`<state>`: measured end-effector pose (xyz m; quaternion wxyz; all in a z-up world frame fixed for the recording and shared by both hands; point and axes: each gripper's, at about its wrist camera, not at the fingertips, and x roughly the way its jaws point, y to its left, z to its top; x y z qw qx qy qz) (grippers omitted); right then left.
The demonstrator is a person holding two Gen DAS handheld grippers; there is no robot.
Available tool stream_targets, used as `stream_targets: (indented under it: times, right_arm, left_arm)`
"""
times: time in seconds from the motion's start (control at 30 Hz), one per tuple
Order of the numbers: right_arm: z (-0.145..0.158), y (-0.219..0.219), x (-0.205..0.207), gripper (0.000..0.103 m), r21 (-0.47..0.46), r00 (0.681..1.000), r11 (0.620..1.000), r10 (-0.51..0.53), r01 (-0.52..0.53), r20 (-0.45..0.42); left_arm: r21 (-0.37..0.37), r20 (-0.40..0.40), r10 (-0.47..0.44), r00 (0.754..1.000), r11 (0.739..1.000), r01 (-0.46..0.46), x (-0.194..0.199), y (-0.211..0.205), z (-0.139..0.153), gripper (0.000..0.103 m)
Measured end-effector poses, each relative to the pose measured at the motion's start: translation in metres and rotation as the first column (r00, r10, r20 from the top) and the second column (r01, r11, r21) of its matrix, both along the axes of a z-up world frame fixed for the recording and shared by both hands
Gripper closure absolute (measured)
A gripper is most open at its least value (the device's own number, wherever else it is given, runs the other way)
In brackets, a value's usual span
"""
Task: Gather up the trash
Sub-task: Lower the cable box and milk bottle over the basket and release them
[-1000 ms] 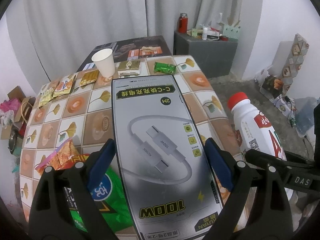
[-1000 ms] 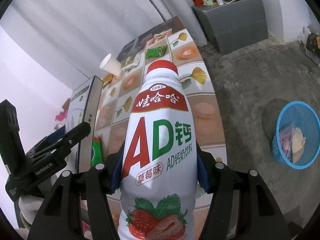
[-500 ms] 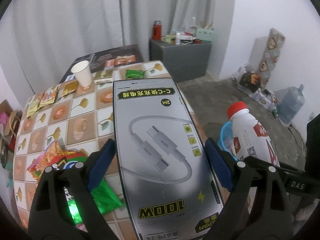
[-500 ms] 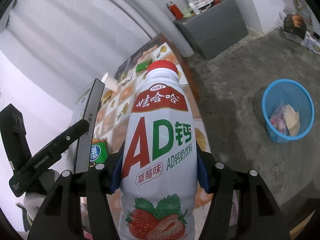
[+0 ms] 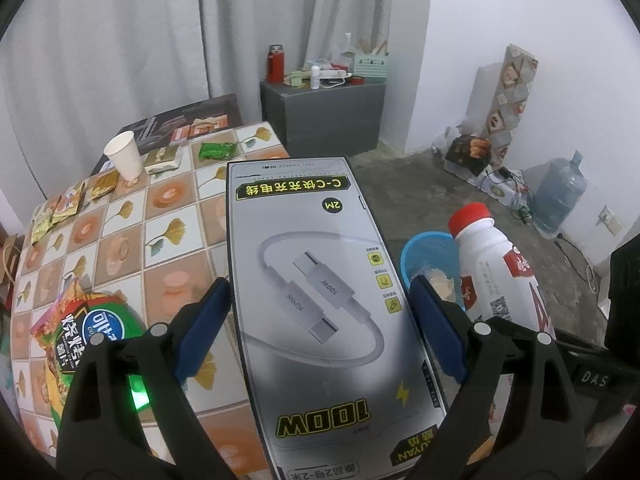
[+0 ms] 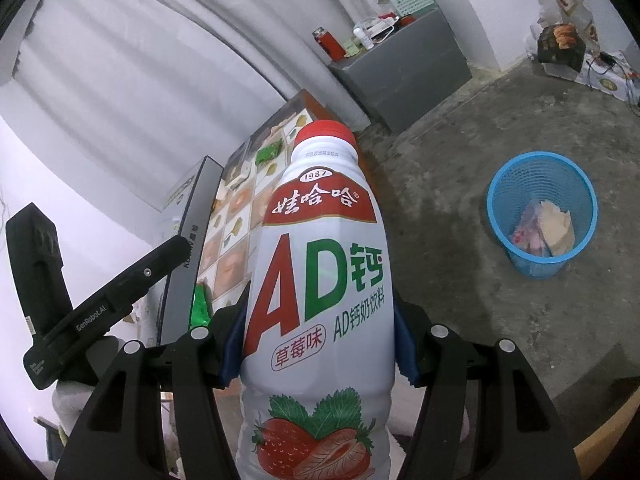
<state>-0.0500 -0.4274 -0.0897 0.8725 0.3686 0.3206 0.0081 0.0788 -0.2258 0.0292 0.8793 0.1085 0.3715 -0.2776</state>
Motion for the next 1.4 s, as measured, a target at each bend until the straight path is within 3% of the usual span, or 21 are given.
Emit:
stream_targets:
  times: [0.57,0.8,0.93,1.07,1.4]
  right_arm:
    - [-0.005,-0.036,-0.031,0.044,0.041,0.995,0.995,-0.093,0.091,0.026]
    - [-0.011,-0.108,-0.075,0.044,0.044,0.955,0.954,-0.297,0.297,0.012]
    - [-0.029,-0.15,-0.102,0.044,0.039,0.899,0.898,-0.436,0.437,-0.048]
    - [-0.05,-0.172,-0.109,0.044,0.059,0.866,0.866,-0.491,0.497,-0.095]
    - [-0.11,-0.212,-0.041,0.044,0.145,0.882,0.878,-0.424,0.456,-0.206]
  left_arm:
    - [0.016,0.004,-0.103,0.995,0.995,0.103,-0.015,-0.05,0.003,0.017]
    - [-0.031,-0.059,-0.196,0.979,0.98,0.195,-0.012,-0.1,0.002,0.017]
    - [-0.058,-0.132,-0.269,0.954,0.963,0.264,-0.006,-0.14,-0.013,0.017]
    - [-0.052,-0.226,-0.324,0.919,0.946,0.321,0.004,-0.186,-0.045,0.017]
    - [-0.003,-0.415,-0.345,0.842,0.926,0.378,0.043,-0.284,-0.125,0.017]
